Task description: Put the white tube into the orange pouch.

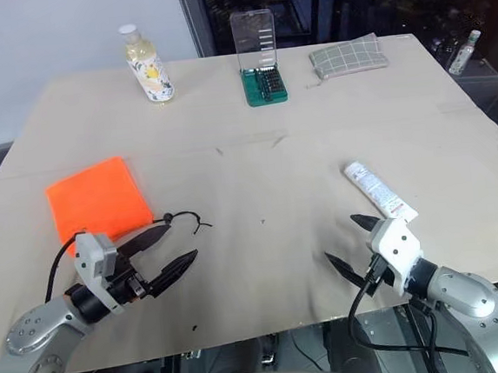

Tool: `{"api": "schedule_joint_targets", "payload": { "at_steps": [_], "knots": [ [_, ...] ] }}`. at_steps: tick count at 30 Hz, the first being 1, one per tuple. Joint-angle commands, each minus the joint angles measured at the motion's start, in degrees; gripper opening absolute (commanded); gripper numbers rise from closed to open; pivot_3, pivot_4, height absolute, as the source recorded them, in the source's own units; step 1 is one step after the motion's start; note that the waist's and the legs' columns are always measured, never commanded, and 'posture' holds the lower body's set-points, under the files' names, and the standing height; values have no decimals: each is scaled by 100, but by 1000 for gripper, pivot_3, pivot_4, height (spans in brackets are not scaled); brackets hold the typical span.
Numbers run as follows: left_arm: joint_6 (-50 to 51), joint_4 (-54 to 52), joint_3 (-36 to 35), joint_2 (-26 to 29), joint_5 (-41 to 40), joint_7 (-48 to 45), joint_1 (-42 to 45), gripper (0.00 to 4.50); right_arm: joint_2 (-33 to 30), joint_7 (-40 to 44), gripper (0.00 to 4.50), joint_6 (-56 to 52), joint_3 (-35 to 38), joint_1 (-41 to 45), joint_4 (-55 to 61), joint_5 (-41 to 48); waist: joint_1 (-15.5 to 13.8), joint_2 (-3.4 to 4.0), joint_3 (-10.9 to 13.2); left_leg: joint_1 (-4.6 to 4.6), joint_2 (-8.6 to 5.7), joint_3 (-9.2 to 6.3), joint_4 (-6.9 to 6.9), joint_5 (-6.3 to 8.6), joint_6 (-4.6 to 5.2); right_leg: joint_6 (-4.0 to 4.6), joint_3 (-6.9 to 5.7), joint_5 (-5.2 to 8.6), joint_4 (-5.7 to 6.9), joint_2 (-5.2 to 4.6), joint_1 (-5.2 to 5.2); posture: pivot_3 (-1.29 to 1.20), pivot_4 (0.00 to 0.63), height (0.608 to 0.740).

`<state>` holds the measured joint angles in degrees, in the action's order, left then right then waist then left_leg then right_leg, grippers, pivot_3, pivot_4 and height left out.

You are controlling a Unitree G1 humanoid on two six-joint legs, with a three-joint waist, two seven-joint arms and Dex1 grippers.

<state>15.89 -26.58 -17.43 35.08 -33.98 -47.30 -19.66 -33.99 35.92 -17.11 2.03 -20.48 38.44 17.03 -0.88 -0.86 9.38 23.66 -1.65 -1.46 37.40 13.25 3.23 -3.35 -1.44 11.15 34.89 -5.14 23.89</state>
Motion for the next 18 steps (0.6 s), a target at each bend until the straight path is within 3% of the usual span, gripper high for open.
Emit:
{"api": "schedule_joint_targets", "payload": {
  "at_steps": [1,8,12,18],
  "knots": [
    [-421,25,-302,50,191,-130,-170,4500,-88,203,4459,154,110,30,196,151,0,0,0,1,0,1,0,0,1,0,0,0,-1,1,0,0,150,740],
    [-1225,343,-725,-30,1129,311,-375,4500,-183,791,4459,400,-312,453,190,303,-14,-1,0,1,-1,4,0,-1,3,0,0,0,-5,-1,0,0,150,740],
    [-1435,720,-916,308,2826,1310,-423,4500,-404,1585,4459,576,-659,1074,120,581,-1,-6,-2,0,-1,4,4,2,-3,-1,-4,0,-4,-2,-2,0,150,740],
    [-1681,1181,-831,572,4156,2204,-214,4500,-471,2082,4459,558,-915,1846,-201,767,-9,-8,-2,3,1,-1,3,2,-2,0,-12,-1,-4,7,0,0,150,740]
  ]
}}
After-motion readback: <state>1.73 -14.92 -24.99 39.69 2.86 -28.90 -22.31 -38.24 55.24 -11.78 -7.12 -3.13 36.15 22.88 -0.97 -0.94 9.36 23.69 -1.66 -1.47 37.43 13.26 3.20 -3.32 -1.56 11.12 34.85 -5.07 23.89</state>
